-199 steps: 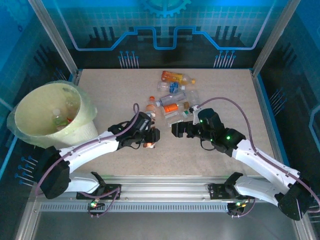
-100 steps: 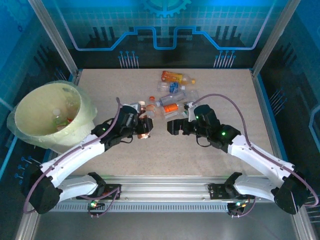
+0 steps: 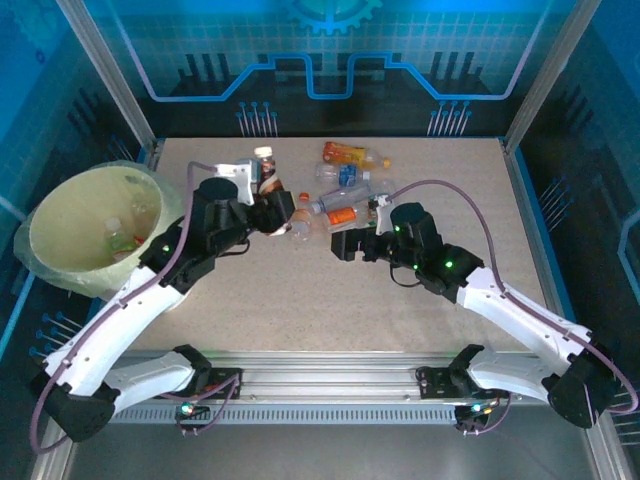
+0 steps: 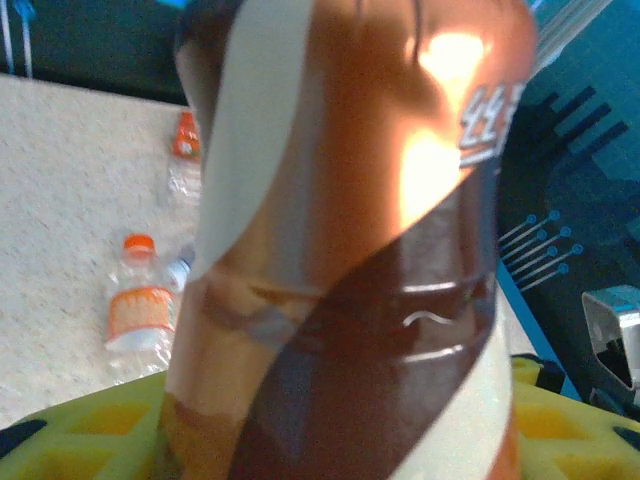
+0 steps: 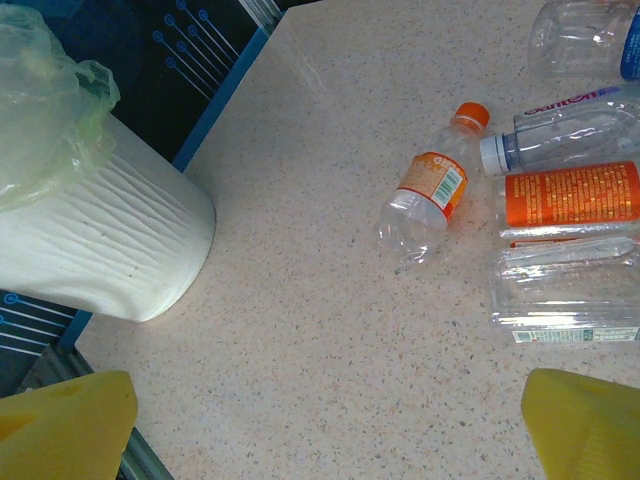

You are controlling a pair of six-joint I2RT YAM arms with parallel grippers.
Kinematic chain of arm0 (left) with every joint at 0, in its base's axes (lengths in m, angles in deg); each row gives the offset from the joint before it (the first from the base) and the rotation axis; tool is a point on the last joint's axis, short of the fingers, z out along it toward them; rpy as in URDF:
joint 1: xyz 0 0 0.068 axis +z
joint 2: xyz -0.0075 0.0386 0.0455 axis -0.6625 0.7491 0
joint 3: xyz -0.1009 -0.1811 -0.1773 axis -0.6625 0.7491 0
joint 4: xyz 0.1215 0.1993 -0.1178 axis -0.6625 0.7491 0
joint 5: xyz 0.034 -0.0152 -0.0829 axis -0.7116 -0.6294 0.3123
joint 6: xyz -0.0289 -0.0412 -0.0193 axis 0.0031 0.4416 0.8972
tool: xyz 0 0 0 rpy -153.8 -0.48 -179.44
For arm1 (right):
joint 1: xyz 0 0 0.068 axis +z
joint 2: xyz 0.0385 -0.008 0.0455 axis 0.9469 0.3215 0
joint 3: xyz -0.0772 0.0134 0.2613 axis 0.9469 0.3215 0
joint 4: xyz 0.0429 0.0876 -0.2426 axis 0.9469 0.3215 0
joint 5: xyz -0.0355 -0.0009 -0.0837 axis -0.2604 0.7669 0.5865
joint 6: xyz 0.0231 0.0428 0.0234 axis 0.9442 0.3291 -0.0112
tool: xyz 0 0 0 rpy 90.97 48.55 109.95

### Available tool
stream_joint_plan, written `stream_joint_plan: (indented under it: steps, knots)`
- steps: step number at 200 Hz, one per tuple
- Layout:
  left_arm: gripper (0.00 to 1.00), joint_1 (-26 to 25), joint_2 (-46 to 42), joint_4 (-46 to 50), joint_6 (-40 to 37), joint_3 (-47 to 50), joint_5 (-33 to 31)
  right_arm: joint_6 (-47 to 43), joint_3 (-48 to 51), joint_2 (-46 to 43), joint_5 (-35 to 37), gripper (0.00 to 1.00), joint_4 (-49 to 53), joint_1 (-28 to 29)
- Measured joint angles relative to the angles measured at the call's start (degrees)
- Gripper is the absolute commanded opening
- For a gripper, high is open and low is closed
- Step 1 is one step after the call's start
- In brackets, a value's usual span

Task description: Put the plastic bottles in the bin

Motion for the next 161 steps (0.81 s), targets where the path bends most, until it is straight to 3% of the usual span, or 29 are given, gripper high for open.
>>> stream_joint_plan:
  steps: [91,161]
  knots:
    - [0.50,3.3,-4.3,6.1,-10.0,-11.3,-8.3,0.2,-0.2,-0.7,0.4,1.00,0.0,0.0]
    - [0.51,12.0,-4.2,12.4,-11.8,-18.3,-20.0,0.4,-0.2,-0.7,0.9,1.00,0.9,0.1]
